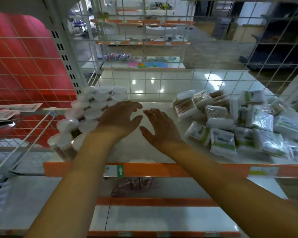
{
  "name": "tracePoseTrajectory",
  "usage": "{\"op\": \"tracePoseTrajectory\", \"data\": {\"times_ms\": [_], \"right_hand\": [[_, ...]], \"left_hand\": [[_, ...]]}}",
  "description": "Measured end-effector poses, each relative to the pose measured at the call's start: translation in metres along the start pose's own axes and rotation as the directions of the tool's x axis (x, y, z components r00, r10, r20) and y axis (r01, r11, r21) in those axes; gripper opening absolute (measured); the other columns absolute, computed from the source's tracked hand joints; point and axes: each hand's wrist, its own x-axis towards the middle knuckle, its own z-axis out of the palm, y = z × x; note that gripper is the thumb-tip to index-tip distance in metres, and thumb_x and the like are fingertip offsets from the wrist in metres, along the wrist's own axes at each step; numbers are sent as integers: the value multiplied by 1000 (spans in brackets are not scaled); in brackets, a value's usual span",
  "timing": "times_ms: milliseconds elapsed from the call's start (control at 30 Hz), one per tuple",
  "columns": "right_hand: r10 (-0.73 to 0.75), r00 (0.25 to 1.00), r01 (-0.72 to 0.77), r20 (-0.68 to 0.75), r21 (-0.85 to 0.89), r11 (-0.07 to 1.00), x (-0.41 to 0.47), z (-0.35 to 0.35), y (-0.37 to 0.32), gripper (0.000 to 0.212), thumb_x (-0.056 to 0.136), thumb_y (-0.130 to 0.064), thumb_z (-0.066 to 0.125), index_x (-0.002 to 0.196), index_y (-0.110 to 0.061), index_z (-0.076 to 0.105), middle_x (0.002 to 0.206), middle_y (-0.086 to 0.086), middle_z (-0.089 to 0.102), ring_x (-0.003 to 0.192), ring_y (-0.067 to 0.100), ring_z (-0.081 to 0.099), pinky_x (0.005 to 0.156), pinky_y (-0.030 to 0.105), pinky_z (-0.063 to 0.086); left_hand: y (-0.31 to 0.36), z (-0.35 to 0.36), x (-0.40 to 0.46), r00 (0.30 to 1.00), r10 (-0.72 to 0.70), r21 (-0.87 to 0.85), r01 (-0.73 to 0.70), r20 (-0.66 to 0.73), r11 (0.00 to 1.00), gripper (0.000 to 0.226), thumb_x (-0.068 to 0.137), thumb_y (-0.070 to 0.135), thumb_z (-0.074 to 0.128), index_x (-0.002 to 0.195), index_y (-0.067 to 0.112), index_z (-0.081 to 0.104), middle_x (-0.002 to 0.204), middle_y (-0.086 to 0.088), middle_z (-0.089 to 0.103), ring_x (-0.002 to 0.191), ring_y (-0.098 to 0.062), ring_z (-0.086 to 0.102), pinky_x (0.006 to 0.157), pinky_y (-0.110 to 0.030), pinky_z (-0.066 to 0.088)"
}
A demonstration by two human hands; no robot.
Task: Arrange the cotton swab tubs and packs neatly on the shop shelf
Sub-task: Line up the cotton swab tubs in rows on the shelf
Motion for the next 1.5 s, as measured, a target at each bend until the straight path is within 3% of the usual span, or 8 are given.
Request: {"op": "tracePoseTrajectory", "data": {"times_ms": [200, 300, 400, 833, 1033, 1200, 1367, 1500], "right_hand": [[43, 996, -51, -76, -104, 993, -16, -41, 51, 46, 93, -34, 47, 127, -4, 50, 124, 16, 55, 112, 32, 54, 91, 44, 47], [44, 992, -57, -114, -114, 992, -26, -61, 80, 46, 86, -36, 40, 114, -4, 57, 109, 17, 62, 95, 33, 62, 74, 44, 55], [51, 990, -69, -133, -129, 989, -38, -79, 110, 38, 83, -29, 52, 111, -4, 58, 105, 16, 63, 89, 33, 63, 67, 41, 55], [74, 966, -125, -248, -195, 973, -86, -145, 225, 41, 83, -24, 45, 110, 2, 60, 101, 18, 65, 87, 38, 62, 70, 43, 53], [76, 953, -147, -292, -229, 962, -91, -161, 266, 38, 82, -22, 49, 107, 3, 62, 98, 19, 66, 83, 37, 64, 67, 41, 53], [86, 955, -169, -284, -281, 945, -92, -174, 294, 39, 82, -22, 43, 103, 3, 63, 94, 19, 67, 79, 38, 64, 62, 42, 55], [271, 944, -322, -190, -335, 886, -90, -186, 325, 36, 91, -20, 47, 122, -3, 53, 118, 16, 58, 104, 35, 54, 84, 43, 46], [373, 914, -406, -160, -343, 847, -87, -193, 349, 35, 92, -22, 43, 123, -4, 50, 120, 16, 56, 107, 34, 50, 84, 41, 43]], "left_hand": [[54, 28, 22, 993, 75, 107, -66, -87, 992, 36, 94, 27, 47, 129, 17, 53, 130, -4, 55, 120, -24, 48, 101, -37, 35], [83, 45, 32, 981, 141, 124, -125, -132, 984, 36, 91, 22, 53, 126, 14, 57, 122, -9, 61, 111, -29, 54, 95, -39, 39], [113, 64, 41, 961, 219, 88, -207, -167, 974, 43, 84, 15, 61, 127, 16, 57, 112, -12, 66, 99, -34, 60, 86, -41, 45], [225, 130, 83, 938, 328, 198, -302, -114, 933, 38, 89, 18, 49, 127, 14, 54, 128, -5, 55, 119, -26, 48, 98, -40, 36], [259, 143, 106, 909, 404, 284, -364, -97, 887, 25, 79, 14, 60, 102, 6, 66, 101, -14, 67, 102, -35, 59, 90, -43, 44], [290, 153, 123, 919, 395, 347, -365, -18, 864, 35, 92, 23, 45, 125, 13, 51, 120, -7, 56, 115, -27, 48, 98, -40, 35], [314, 168, 143, 904, 426, 463, -387, 22, 797, 35, 92, 23, 46, 124, 12, 50, 127, -8, 55, 117, -26, 48, 98, -38, 36], [337, 178, 162, 901, 432, 466, -400, 40, 790, 32, 91, 18, 44, 121, 9, 51, 122, -9, 56, 113, -27, 49, 94, -38, 38]]}}
